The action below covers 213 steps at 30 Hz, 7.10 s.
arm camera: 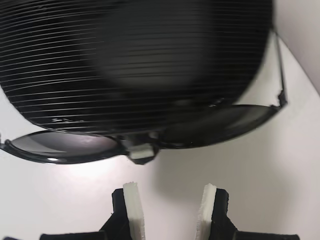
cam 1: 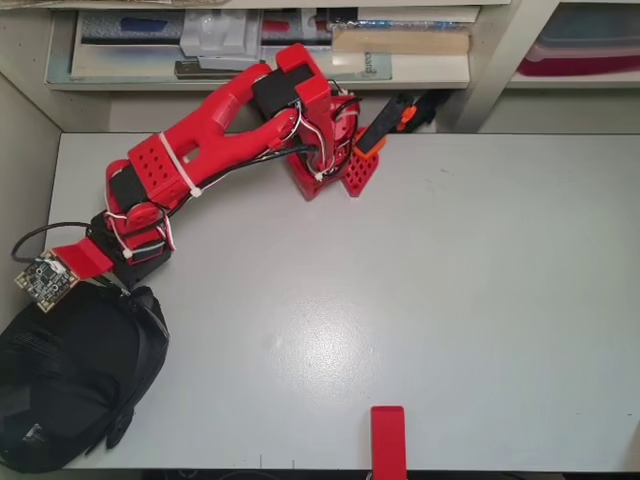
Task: Place Meta Rayban sunglasses on black head mold for quality assessment
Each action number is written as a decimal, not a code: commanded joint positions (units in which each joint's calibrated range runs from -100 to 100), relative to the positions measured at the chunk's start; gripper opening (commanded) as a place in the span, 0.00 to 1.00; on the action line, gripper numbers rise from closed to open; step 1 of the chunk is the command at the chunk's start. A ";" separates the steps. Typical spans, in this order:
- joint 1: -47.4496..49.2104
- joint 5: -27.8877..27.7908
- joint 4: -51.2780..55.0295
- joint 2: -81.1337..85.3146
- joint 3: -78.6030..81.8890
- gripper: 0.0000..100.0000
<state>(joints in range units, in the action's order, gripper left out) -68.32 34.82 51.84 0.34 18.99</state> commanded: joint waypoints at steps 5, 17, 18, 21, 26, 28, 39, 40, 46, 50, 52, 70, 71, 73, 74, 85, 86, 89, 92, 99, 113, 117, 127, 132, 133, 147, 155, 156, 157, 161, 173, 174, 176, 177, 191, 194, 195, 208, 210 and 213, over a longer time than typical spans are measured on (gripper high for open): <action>1.58 2.37 -2.12 1.39 -3.07 0.66; 2.20 0.45 -2.64 -8.05 -13.62 0.64; 2.29 0.45 -2.64 -8.05 -13.17 0.65; 0.88 -0.06 4.37 -6.54 -14.53 0.66; -0.54 -0.83 13.97 -0.88 -19.90 0.66; -0.01 -0.70 13.20 -1.39 -19.99 0.66; 1.76 -1.98 12.24 -1.56 -22.81 0.66; 1.85 -1.98 12.24 -1.56 -22.72 0.66; 2.82 -1.59 10.08 -5.10 -23.72 0.66; 3.26 -1.78 9.91 -9.57 -28.00 0.65; 3.26 -1.98 9.99 -10.50 -29.54 0.64; 1.85 -1.66 18.65 -10.16 -31.18 0.66; 2.02 -1.59 18.22 -10.33 -31.18 0.66; 2.37 -1.47 17.87 -10.75 -31.27 0.66; 2.46 -1.40 17.87 -11.26 -31.27 0.66; 3.79 -0.63 15.36 -14.47 -31.27 0.66; 3.87 -0.63 15.36 -14.47 -31.27 0.66; 3.96 -0.57 14.32 -14.55 -31.18 0.66; 3.79 -1.21 12.24 -16.32 -31.27 0.66; 3.26 -1.34 12.24 -17.00 -31.36 0.66; 3.96 -3.96 26.00 4.18 -30.91 0.65; 9.87 -16.11 26.00 11.68 -30.91 0.64; 26.37 -34.21 24.97 36.23 -17.99 0.64; 38.81 -38.88 20.29 50.40 -6.61 0.64; 41.37 -40.16 18.39 52.68 -3.52 0.64; 60.16 -58.84 6.27 81.36 35.88 0.65; 63.69 -60.37 5.84 99.66 53.80 0.64; 63.69 -60.37 5.23 99.66 54.80 0.64; 63.69 -60.31 4.80 98.99 55.44 0.64; 64.22 -57.75 3.68 98.82 58.72 0.64; 64.31 -55.89 3.50 98.90 72.00 0.64; 64.22 -55.89 3.50 98.90 73.09 0.64; 64.22 -55.89 3.50 98.90 75.37 0.64; 64.22 -55.89 3.50 98.90 76.37 0.64; 64.13 -55.96 4.46 98.48 80.56 0.64; 64.13 -55.96 4.46 98.48 80.56 0.64; 64.04 -56.02 4.54 98.40 80.56 0.64; 64.04 -56.15 4.54 98.40 80.56 0.01; 63.95 -56.53 4.54 98.40 80.56 0.01; 63.69 -56.53 4.54 98.40 80.56 0.01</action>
<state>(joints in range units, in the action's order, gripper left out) -5.17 -21.62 56.83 97.98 99.28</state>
